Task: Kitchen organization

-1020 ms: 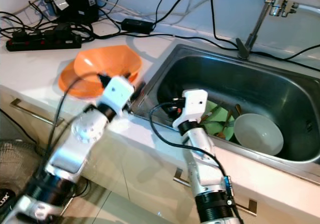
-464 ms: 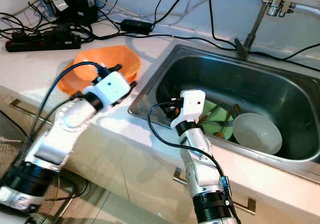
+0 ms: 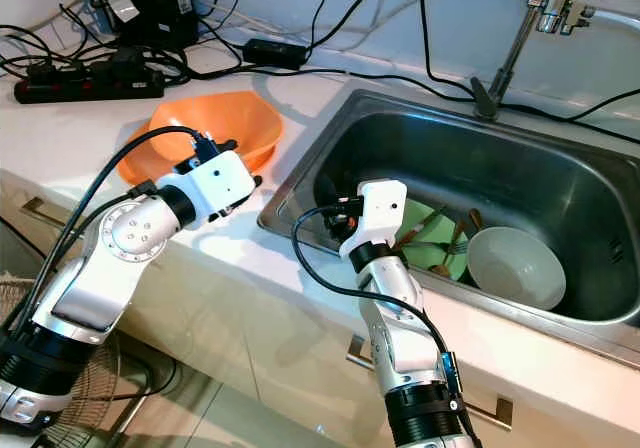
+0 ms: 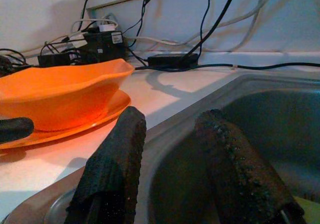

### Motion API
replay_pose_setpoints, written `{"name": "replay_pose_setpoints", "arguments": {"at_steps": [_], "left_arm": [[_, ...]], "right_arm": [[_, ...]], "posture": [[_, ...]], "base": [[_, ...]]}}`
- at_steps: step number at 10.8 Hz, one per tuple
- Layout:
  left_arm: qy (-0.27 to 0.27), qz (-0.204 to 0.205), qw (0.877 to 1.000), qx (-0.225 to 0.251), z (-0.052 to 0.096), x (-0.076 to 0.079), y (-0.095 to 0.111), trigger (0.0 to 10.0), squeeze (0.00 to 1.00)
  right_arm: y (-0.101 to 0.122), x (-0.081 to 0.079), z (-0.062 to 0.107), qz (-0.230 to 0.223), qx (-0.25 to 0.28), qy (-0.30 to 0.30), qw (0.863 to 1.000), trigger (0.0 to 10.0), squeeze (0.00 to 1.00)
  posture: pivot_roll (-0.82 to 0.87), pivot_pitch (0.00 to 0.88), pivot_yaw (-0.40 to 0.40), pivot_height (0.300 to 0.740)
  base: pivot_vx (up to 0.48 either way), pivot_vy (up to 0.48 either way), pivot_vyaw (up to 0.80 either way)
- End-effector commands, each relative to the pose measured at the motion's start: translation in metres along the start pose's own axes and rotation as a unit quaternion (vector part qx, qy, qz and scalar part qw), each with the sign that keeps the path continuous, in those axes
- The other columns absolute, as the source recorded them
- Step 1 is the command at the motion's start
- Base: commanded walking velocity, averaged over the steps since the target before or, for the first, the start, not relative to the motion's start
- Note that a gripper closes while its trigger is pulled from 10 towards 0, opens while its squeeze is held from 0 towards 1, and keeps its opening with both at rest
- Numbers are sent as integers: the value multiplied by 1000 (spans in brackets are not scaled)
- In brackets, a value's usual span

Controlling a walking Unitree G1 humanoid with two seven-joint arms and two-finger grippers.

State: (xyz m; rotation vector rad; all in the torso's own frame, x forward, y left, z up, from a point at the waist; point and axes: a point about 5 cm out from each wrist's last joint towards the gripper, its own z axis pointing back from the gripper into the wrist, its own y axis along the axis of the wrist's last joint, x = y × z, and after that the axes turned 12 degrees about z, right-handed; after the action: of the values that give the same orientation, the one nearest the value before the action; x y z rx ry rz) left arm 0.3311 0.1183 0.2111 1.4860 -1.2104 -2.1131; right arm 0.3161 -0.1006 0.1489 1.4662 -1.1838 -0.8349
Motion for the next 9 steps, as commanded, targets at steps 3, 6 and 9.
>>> {"name": "replay_pose_setpoints", "arguments": {"at_steps": [3, 6, 9], "left_arm": [[14, -39, 998, -41, 0, -5, -9, 10000, 0], [22, -68, 996, -62, -7, -8, -12, 10000, 0], [47, -108, 989, -85, -18, -14, -14, 10000, 0]], "right_arm": [[-3, 1, 0, 1, -12, 0, 1000, 10000, 0], [-3, 1, 0, 3, -13, 0, 1000, 10000, 0], [-3, 1, -1, 3, -13, -2, 1000, 10000, 0]], "posture": [[124, 52, -16, 740], [121, 51, -15, 740], [118, 47, -13, 740]], "base": [[0, 0, 0], [0, 0, 0], [0, 0, 0]]}}
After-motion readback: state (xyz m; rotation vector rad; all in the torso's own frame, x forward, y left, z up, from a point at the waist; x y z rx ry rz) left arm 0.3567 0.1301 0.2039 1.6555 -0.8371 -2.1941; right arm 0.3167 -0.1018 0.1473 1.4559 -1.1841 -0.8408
